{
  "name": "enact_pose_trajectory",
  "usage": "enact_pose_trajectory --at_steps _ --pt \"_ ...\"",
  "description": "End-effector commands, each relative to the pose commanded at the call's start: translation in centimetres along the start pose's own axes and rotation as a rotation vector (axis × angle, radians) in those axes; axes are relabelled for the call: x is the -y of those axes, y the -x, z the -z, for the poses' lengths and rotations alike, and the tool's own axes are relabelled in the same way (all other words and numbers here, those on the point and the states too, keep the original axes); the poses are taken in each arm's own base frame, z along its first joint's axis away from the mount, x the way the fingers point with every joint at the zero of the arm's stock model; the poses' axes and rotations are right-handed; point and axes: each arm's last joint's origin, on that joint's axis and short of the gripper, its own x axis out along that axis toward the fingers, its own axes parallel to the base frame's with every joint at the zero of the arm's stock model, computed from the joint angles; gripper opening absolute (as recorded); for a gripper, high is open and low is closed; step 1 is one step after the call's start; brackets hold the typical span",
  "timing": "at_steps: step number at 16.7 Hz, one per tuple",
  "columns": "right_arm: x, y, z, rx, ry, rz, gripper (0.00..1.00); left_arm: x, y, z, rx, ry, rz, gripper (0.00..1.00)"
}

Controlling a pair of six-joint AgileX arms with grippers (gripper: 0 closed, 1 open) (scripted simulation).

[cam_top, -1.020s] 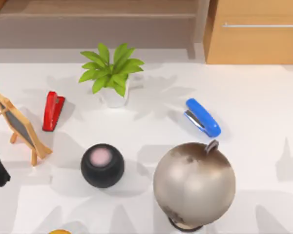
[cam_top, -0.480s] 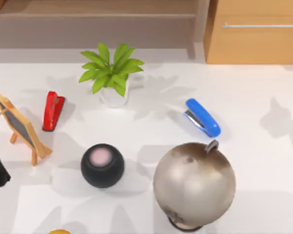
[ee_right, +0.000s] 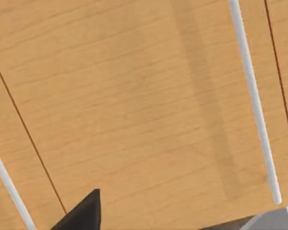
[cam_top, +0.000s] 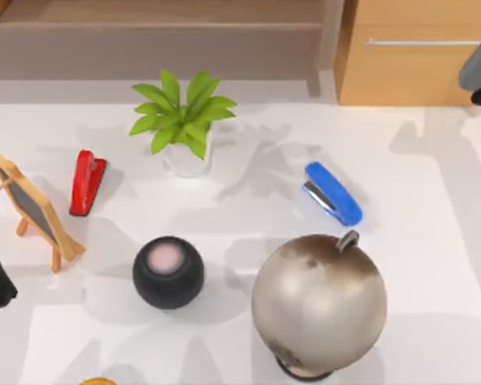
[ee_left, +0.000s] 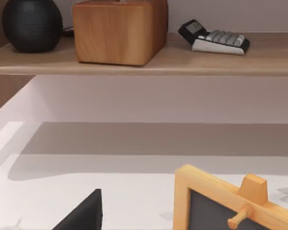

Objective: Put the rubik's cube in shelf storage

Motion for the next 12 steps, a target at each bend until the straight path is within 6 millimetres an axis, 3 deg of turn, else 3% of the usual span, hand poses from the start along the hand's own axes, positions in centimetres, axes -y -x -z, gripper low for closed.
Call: enact_pose_trajectory --at_steps 5,9,12 --pt "-6.4 -4.9 0.1 -0.022 0.201 0.0 1.0 0.0 0.0 0.0 0.0 0.0 0.0 1.0" --pt "-10.5 -6.5 0.3 -0.045 0.286 -0.002 1.0 0.0 0.0 0.0 0.0 0.0 0.0 1.0" --pt "-12.0 -6.9 0.5 -0.056 0.312 -0.004 1.0 0.0 0.0 0.0 0.0 0.0 0.0 1.0"
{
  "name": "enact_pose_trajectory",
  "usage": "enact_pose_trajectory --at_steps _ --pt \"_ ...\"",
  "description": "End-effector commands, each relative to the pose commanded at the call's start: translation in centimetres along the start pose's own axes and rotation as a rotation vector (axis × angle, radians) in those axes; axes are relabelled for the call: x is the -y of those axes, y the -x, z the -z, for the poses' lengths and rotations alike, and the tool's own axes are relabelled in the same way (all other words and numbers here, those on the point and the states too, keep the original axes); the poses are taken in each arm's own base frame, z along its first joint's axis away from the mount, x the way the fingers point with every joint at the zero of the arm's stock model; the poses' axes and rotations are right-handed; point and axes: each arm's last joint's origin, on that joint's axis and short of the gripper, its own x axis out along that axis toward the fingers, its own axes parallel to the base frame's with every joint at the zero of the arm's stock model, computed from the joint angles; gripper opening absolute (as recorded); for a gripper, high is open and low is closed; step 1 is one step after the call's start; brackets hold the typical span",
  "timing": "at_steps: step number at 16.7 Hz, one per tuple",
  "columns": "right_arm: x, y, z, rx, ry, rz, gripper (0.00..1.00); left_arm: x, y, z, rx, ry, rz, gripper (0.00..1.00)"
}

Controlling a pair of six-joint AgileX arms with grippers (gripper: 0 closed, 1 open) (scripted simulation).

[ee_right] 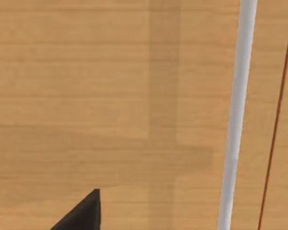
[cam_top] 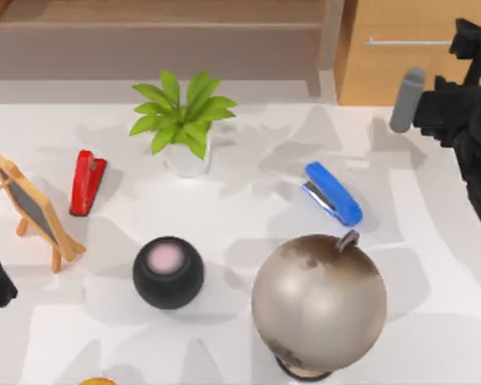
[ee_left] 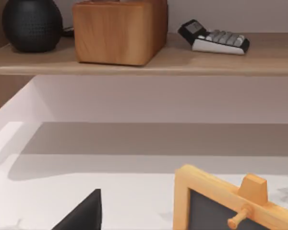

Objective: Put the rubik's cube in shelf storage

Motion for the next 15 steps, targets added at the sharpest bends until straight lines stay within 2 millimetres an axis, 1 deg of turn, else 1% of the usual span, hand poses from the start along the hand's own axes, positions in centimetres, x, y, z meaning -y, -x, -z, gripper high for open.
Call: enact_pose_trajectory --at_steps 6,12,15 --pt "0.0 0.0 0.2 -0.003 0.0 -0.003 1.0 0.0 0.0 0.0 0.0 0.0 0.0 1.0" --pt "0.0 -2.4 0.0 0.0 0.001 0.0 1.0 0.0 0.0 0.0 0.0 0.0 0.0 1.0" --pt "0.0 -2.5 0.0 0.0 0.0 0.0 1.0 0.0 0.0 0.0 0.0 0.0 0.0 1.0"
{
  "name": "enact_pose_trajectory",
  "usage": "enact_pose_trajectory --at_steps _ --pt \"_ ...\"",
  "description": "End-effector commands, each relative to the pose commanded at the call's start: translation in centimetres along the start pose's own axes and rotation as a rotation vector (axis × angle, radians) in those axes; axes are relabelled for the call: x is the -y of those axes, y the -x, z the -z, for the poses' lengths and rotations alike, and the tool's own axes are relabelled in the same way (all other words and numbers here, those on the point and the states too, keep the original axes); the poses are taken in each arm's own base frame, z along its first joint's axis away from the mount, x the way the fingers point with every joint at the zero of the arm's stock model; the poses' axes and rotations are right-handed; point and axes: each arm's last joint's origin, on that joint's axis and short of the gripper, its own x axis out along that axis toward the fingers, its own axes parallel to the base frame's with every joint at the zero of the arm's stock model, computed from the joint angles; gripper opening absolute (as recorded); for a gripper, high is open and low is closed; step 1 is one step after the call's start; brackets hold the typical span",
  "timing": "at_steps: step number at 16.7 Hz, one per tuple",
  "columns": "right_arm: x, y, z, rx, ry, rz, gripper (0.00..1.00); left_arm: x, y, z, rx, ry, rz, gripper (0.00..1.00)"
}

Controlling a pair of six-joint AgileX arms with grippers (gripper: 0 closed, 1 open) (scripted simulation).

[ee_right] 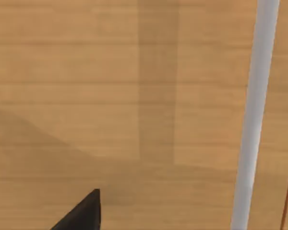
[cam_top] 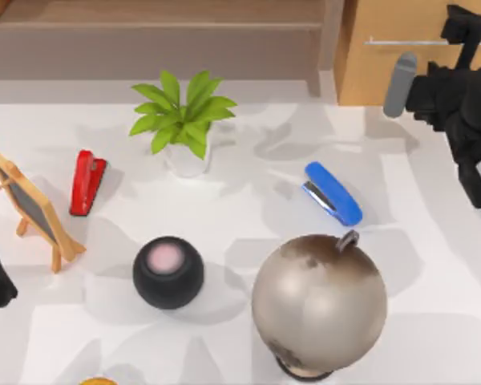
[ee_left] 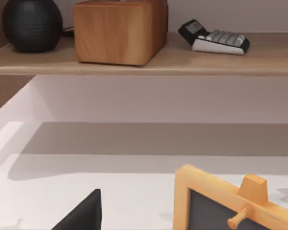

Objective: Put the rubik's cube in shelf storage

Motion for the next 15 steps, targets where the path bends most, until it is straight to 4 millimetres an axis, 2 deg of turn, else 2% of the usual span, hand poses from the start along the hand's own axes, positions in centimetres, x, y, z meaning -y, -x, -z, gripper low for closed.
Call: enact_pose_trajectory --at_steps 1,14,15 --pt "0.0 0.0 0.0 0.0 0.0 0.0 1.0 0.0 0.0 0.0 0.0 0.0 0.0 1.0" --pt "0.0 0.0 0.0 0.0 0.0 0.0 0.02 0.0 0.0 0.0 0.0 0.0 0.0 1.0" --pt "0.0 0.0 0.0 0.0 0.0 0.0 0.0 0.0 0.0 0.0 0.0 0.0 0.0 1.0"
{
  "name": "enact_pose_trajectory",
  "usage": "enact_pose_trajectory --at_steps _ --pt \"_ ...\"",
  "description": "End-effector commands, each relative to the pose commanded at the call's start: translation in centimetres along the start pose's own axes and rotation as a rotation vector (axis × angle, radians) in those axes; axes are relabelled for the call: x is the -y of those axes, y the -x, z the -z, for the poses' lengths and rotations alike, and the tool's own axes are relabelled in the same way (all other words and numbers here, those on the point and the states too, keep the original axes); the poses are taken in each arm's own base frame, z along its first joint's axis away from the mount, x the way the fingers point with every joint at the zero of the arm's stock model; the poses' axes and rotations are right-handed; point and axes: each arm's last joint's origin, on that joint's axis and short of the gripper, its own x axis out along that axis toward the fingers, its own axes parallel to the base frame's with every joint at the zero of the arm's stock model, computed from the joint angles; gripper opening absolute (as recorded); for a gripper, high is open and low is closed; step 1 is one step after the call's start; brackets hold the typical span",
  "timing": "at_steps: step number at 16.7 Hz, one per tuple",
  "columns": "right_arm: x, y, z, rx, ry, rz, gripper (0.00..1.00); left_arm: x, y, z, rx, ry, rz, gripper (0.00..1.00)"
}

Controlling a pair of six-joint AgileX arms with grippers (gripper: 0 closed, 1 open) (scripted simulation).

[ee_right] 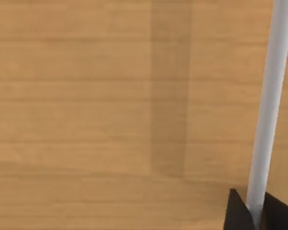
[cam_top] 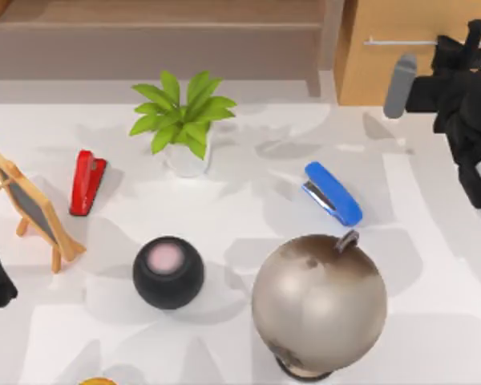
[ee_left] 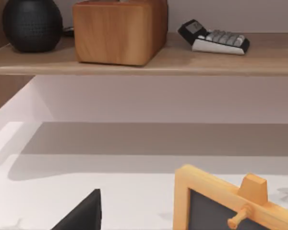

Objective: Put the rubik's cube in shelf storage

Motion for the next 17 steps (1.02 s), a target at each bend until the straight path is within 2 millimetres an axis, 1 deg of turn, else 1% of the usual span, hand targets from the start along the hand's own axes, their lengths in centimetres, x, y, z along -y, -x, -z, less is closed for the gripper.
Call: enact_pose_trajectory --at_steps 7,10,12,15,17 --pt "0.0 0.0 0.0 0.0 0.0 0.0 0.0 0.0 0.0 0.0 0.0 0.0 0.0 1.0" --pt "0.0 0.4 -0.1 0.002 -0.003 -0.001 0.0 0.0 0.0 0.0 0.0 0.0 0.0 1.0" --pt "0.0 1.6 -0.1 -0.002 -0.004 -0.002 0.0 0.0 0.0 0.0 0.0 0.0 0.0 1.0" --pt "-0.4 4.6 0.0 -0.002 0.0 -0.018 0.0 0.0 0.0 0.0 0.0 0.0 0.0 1.0" --pt "-0.2 6.0 -0.1 0.001 -0.001 -0.011 0.0 0.0 0.0 0.0 0.0 0.0 0.0 1.0"
